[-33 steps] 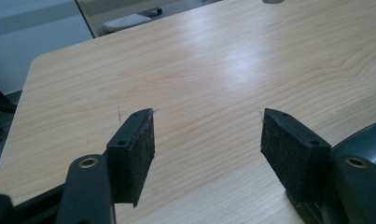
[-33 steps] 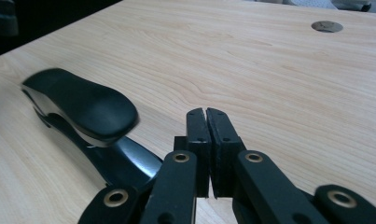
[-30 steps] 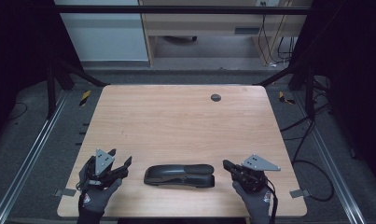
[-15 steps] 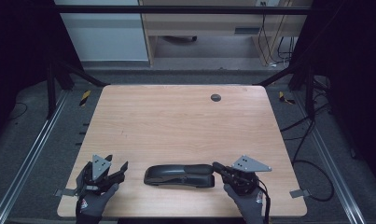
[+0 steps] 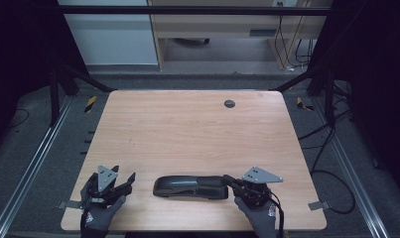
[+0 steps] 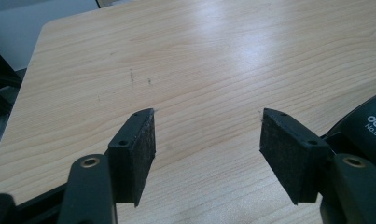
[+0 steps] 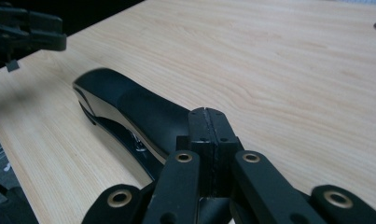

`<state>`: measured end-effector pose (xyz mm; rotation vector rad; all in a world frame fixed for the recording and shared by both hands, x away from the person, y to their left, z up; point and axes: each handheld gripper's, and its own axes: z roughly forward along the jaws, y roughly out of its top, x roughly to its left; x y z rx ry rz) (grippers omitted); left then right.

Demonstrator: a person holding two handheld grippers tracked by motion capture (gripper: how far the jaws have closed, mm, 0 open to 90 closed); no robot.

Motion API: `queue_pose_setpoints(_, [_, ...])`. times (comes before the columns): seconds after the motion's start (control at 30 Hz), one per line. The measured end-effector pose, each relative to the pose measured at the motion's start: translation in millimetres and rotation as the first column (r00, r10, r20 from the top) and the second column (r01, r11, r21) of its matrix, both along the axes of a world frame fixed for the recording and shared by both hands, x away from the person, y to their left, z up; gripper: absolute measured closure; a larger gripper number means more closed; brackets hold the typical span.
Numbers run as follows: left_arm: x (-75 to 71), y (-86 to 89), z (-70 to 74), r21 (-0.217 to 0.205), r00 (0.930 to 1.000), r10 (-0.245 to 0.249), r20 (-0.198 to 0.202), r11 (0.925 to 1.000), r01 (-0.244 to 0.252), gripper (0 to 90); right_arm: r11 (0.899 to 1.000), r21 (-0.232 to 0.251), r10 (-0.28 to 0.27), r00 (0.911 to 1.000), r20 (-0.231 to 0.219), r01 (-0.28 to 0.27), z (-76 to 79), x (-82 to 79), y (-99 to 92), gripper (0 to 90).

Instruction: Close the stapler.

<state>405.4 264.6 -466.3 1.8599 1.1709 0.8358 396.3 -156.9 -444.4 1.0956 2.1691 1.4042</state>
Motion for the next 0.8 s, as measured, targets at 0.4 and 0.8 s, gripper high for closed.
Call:
queue_pose_setpoints(0.4, [0.3, -2.0, 0.3, 0.006, 1.0, -0.007, 0.001, 1.0, 0.007, 35.2, 0.999, -0.044, -0.016, 0.9997, -0.016, 0.015, -12.4, 2.1, 3.9, 90.0])
queue_pose_setpoints(0.8, [0.6, -2.5, 0.3, 0.006, 0.9999, -0.011, 0.002, 0.9999, 0.011, 35.0, 1.0, -0.012, -0.008, 0.9989, 0.047, 0.009, 3.0, -2.3, 3.8, 87.8])
